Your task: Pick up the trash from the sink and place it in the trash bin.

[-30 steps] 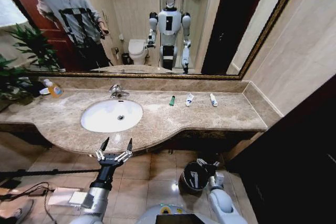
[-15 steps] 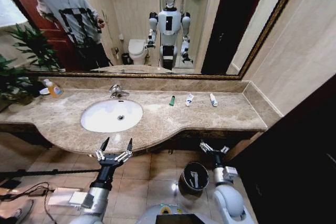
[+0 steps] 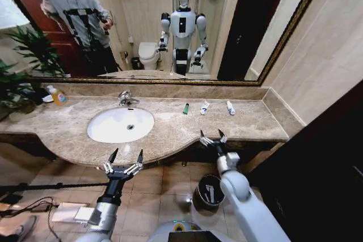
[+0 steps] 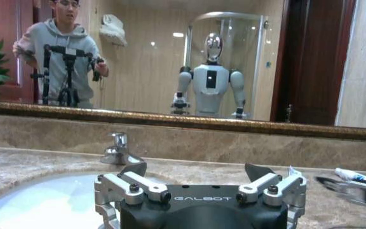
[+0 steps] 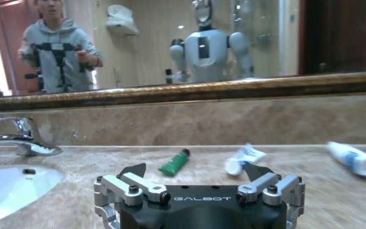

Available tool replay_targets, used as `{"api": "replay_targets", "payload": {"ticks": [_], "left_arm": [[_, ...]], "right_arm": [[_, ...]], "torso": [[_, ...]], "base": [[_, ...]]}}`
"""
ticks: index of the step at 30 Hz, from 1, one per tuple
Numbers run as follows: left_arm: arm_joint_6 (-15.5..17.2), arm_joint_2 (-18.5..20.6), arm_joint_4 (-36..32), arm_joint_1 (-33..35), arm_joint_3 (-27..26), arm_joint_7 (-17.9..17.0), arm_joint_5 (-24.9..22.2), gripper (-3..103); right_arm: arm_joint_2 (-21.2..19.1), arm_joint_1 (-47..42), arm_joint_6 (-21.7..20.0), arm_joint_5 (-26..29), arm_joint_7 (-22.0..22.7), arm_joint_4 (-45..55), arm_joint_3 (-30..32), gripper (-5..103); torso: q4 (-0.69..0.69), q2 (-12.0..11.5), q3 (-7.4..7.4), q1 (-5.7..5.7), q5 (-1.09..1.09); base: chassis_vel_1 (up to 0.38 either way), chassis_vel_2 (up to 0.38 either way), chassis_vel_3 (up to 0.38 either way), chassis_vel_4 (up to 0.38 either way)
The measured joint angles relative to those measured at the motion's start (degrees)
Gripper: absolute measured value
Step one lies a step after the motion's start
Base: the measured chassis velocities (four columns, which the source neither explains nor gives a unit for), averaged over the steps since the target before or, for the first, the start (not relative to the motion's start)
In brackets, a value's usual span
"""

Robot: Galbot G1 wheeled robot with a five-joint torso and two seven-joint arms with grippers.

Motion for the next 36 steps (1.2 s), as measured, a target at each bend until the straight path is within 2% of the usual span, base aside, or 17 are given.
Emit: {"api": "replay_targets", "payload": {"ticks": [2,4,6,14,23,33,36], "left_arm": [[0.00,0.00,0.00,0.00,0.00,-0.01,0.00,100],[0.00,0.01,0.00,0.00,0.00,-0.01,0.00,100],[0.00,0.01,0.00,0.01,0.00,0.00,0.00,100],[0.00,0.01,0.00,0.01,0.00,0.00,0.00,100],[0.00,0.01,0.00,0.01,0.00,0.00,0.00,100],[0.00,0.01,0.00,0.01,0.00,0.00,0.00,100],[0.00,0.01,0.00,0.01,0.00,0.00,0.00,100]], "right_arm": [[0.53,5.03,-3.29,0.04,1.38,-4.47,-2.53,100],[1.01,6.60,-3.95,0.11,1.99,-6.09,-3.43,100],[3.15,12.67,-5.37,0.35,3.37,-11.66,-5.89,100],[8.59,26.00,-5.35,0.60,5.08,-24.28,-10.41,100],[14.03,31.84,-3.11,-1.31,4.61,-37.50,-11.15,100],[17.41,35.16,-1.29,-3.36,3.19,-46.31,-8.89,101],[17.68,35.44,-1.30,-3.39,2.43,-47.05,-7.86,92]], "torso": [[-0.01,0.00,0.00,0.00,-0.02],[-0.02,0.00,0.00,0.00,0.00],[0.00,0.00,0.00,0.00,0.00],[0.00,0.00,0.00,0.00,0.00],[-0.01,0.00,0.00,-0.01,-0.01],[0.00,0.00,-0.01,-0.01,-0.01],[-0.01,0.00,-0.01,-0.01,-0.01]], "base": [[0.000,0.000,0.000,0.000],[0.000,0.000,0.000,0.000],[0.000,0.000,0.000,0.000],[0.000,0.000,0.000,0.000],[0.000,0.000,0.000,0.000],[0.000,0.000,0.000,0.000],[0.000,0.000,0.000,0.000]]}}
